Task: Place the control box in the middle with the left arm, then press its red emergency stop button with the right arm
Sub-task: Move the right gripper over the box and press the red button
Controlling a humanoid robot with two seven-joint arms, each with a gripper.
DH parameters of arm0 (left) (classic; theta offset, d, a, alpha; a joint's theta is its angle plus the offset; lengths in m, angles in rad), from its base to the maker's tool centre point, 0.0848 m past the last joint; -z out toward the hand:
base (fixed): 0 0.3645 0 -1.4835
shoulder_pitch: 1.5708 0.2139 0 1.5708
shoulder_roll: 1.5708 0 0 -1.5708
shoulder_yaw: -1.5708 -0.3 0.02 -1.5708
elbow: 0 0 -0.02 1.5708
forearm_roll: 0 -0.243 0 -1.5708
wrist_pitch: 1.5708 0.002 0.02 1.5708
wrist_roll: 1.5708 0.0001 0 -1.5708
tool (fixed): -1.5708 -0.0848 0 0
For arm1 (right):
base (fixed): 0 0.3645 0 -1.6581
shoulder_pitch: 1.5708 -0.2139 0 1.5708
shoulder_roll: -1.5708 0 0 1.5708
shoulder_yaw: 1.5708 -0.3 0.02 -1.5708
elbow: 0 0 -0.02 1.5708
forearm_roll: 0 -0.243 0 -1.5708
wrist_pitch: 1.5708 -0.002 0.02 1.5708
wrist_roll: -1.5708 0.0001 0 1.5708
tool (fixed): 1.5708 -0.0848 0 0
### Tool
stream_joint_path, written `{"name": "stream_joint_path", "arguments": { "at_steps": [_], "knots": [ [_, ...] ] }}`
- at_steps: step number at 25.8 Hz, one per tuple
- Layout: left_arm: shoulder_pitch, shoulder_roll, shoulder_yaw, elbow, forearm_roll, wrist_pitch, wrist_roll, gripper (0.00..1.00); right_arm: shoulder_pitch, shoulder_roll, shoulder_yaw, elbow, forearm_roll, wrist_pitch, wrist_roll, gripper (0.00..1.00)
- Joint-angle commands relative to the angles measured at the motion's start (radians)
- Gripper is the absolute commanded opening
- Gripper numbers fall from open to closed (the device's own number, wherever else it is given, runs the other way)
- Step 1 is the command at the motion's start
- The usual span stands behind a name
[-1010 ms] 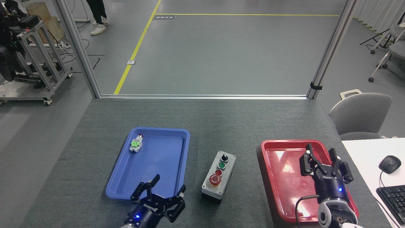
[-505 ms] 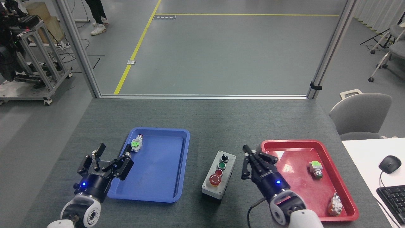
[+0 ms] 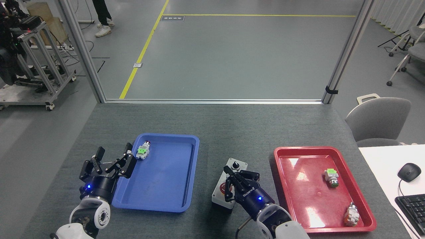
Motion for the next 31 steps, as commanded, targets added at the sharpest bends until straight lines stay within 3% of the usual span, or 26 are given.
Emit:
{"name": "stream_joint_path", "arguments": {
  "at_steps": [1,15,21,26,31],
  "knots": [
    [0.002,-0.003,-0.001,0.000,-0.001,0.002,0.000,1.00,0.002,0.003,0.005,0.024,0.010,0.001,-0.001,0.00],
    [0.006,-0.003,-0.006,0.012,-0.004,0.001,-0.008,1.00,0.019,0.005,0.027,0.073,0.017,-0.001,-0.001,0.00],
    [0.040,-0.007,-0.007,0.012,-0.002,-0.001,0.001,1.00,0.018,0.005,0.037,0.077,0.053,0.001,-0.001,0.00],
    [0.074,-0.053,-0.032,0.023,-0.002,-0.001,0.003,1.00,0.016,0.003,0.037,0.120,0.061,0.001,-0.001,0.00],
    [0.078,-0.059,-0.033,0.059,-0.005,-0.001,0.006,1.00,0.015,0.003,0.034,0.139,0.058,0.006,-0.001,0.00]
  ]
}}
